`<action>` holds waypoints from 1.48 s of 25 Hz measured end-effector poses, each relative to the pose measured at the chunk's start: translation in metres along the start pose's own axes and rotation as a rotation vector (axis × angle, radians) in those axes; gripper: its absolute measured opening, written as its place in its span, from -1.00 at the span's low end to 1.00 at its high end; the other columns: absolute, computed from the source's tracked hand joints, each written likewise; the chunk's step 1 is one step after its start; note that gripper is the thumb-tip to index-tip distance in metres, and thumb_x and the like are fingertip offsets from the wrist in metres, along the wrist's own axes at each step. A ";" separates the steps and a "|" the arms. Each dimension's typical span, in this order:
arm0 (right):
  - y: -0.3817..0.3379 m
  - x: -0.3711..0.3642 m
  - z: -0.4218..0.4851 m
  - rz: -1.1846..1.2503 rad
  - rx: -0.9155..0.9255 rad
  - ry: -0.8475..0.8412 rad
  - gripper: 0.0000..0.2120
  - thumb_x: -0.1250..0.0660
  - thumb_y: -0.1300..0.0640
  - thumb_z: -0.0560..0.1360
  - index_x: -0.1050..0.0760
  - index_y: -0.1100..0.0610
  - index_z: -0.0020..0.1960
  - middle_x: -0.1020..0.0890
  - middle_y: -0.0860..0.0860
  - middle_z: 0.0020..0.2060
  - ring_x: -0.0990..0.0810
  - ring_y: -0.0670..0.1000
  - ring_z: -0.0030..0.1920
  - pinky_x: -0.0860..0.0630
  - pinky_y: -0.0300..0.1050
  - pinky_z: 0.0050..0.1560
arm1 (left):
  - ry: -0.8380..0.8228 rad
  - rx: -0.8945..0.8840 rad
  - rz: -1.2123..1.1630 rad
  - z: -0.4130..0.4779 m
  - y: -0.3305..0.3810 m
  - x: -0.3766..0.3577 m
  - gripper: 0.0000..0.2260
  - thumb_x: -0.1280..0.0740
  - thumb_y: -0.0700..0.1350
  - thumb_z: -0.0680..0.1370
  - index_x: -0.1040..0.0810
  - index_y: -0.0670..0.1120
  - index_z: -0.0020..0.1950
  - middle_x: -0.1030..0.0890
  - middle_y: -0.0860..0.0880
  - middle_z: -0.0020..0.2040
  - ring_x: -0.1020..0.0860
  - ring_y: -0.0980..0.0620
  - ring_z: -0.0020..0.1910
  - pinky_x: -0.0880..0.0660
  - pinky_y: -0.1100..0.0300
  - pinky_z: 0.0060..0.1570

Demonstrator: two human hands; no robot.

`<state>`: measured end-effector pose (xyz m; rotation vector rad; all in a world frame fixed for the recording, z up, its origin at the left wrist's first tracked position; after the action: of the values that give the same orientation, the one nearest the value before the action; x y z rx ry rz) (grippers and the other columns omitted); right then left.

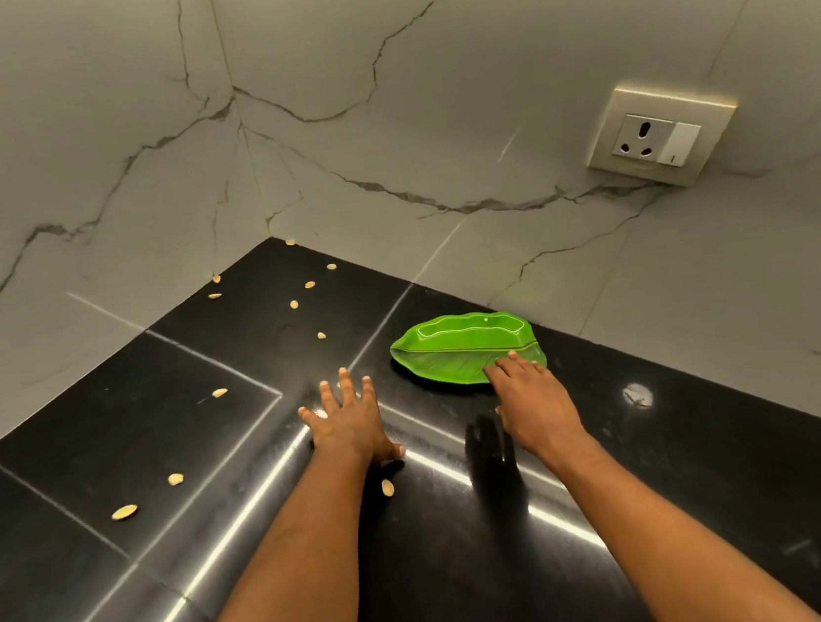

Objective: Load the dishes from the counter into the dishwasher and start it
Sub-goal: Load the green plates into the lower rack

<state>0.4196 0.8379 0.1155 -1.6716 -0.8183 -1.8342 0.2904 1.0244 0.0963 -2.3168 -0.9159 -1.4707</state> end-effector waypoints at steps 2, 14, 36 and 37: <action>-0.001 -0.008 0.020 -0.017 0.008 -0.029 -0.46 -0.31 0.23 0.52 -0.27 0.09 0.46 -0.35 0.06 0.45 -0.18 0.10 0.52 -0.15 0.04 0.48 | -0.129 0.021 -0.026 0.014 0.000 -0.008 0.14 -0.47 0.30 0.37 0.30 -0.01 0.59 0.37 -0.07 0.57 0.28 -0.25 0.55 0.02 -0.43 0.41; -0.017 -0.042 0.053 -0.201 0.139 0.042 -0.63 -0.54 0.37 0.07 -0.42 0.13 -0.29 -0.44 0.04 -0.49 -0.46 0.11 -0.55 -0.13 -0.16 -0.52 | -0.312 0.034 -0.055 0.043 0.006 -0.014 0.22 -0.55 0.19 0.35 0.37 -0.04 0.57 0.46 -0.04 0.53 0.35 -0.32 0.51 0.02 -0.54 0.33; 0.023 0.045 -0.143 -0.119 0.029 0.502 -0.79 -0.06 0.34 0.31 -0.42 0.12 -0.32 -0.46 0.05 -0.56 -0.49 0.10 -0.56 -0.34 -0.18 -0.57 | 0.220 -0.208 0.094 -0.100 0.043 -0.032 -0.08 -0.09 0.44 0.51 0.29 -0.04 0.60 0.31 -0.11 0.59 0.23 -0.21 0.57 0.21 -0.25 0.48; 0.025 0.048 -0.158 -0.103 0.022 0.514 -0.76 -0.03 0.33 0.33 -0.43 0.12 -0.31 -0.48 0.04 -0.56 -0.50 0.10 -0.56 -0.35 -0.19 -0.56 | 0.235 -0.208 0.100 -0.116 0.045 -0.036 -0.09 -0.07 0.44 0.52 0.29 -0.04 0.59 0.31 -0.11 0.59 0.24 -0.21 0.57 0.21 -0.25 0.48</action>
<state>0.3256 0.7055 0.1572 -1.0767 -0.7021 -2.1787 0.2241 0.9164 0.1234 -2.2250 -0.6013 -1.8211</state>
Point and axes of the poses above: each hand's wrist, its own z-axis towards the middle knuckle, its own x-axis out of the back of the hand, y = z × x, the point moved 3 cm from there along z, towards the middle knuckle
